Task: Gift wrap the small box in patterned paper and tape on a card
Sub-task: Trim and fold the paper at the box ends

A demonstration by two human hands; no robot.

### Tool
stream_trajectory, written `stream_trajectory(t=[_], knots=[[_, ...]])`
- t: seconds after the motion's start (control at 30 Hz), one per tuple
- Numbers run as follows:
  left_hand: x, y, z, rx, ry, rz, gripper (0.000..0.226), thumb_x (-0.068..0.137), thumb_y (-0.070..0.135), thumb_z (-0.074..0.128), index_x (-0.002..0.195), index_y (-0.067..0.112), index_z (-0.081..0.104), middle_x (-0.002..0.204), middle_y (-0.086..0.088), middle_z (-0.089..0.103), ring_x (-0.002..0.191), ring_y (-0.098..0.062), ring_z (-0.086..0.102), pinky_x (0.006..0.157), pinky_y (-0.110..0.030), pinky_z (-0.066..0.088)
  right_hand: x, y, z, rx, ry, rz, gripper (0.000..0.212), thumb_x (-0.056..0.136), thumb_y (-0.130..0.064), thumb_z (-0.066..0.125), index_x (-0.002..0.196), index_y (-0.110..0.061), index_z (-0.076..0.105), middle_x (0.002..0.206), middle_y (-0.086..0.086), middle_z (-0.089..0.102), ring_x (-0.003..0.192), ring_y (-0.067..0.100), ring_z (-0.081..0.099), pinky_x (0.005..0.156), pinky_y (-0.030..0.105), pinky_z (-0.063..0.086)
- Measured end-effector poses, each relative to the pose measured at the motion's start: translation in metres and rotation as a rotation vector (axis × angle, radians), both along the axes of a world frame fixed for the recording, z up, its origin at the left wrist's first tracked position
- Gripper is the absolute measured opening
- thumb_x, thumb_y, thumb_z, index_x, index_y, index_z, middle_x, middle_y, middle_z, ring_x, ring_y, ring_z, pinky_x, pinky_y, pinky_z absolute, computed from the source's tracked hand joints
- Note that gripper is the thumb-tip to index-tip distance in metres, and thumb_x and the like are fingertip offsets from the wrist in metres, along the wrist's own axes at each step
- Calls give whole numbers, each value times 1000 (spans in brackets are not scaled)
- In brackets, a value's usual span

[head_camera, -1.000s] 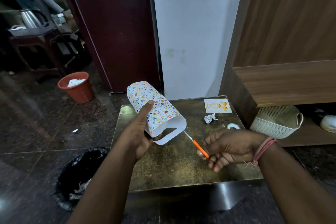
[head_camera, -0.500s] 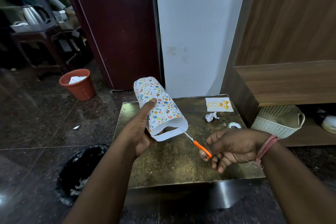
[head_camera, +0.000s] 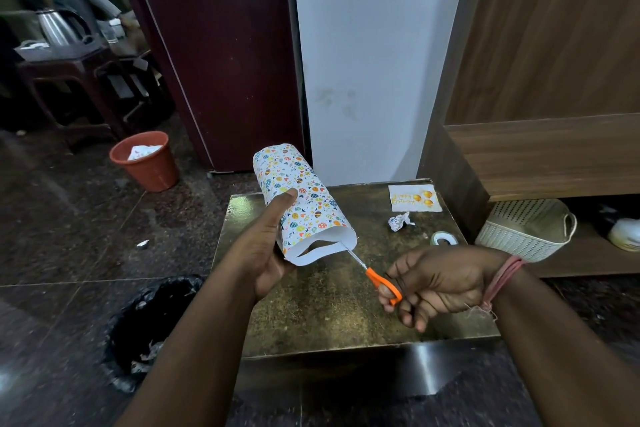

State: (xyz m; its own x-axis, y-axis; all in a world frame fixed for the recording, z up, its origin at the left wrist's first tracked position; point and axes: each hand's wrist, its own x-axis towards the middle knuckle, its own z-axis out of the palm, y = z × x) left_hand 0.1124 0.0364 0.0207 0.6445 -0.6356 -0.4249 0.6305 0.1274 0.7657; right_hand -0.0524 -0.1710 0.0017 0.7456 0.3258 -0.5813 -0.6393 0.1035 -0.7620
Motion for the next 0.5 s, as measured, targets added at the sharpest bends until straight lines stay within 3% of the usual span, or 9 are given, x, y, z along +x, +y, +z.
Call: stream_trajectory(t=[0.13,0.27,0.4,0.5], knots=[[1,0,-3,45,-22,9,57,90,41,74,136,11,61,125,-12,73,118,-29,69,107,-48,50,-1,1,3,-23,7,-1,9,92,-12,65,90,-3,67,87,12,62,66,16,67,57,26,59],[-2,-1,-4,118,-52,23,54,89,46,73,133,16,63,120,-6,76,101,-20,71,77,-33,52,-2,3,4,-71,35,-24,6,91,-7,64,88,-2,66,83,12,62,63,16,67,56,27,59],[-6,-5,-5,121,-43,78,47,91,42,72,129,16,63,115,-5,77,104,-20,74,77,-35,59,-3,-2,-1,-159,74,-45,11,96,-9,65,87,-5,71,82,12,63,66,19,67,61,31,61],[-5,-5,-8,137,-13,162,44,92,41,72,127,15,62,112,-5,78,95,-19,75,77,-35,61,-6,-2,0,-196,96,-31,10,95,-12,67,90,-3,68,83,12,61,71,22,68,68,35,62]])
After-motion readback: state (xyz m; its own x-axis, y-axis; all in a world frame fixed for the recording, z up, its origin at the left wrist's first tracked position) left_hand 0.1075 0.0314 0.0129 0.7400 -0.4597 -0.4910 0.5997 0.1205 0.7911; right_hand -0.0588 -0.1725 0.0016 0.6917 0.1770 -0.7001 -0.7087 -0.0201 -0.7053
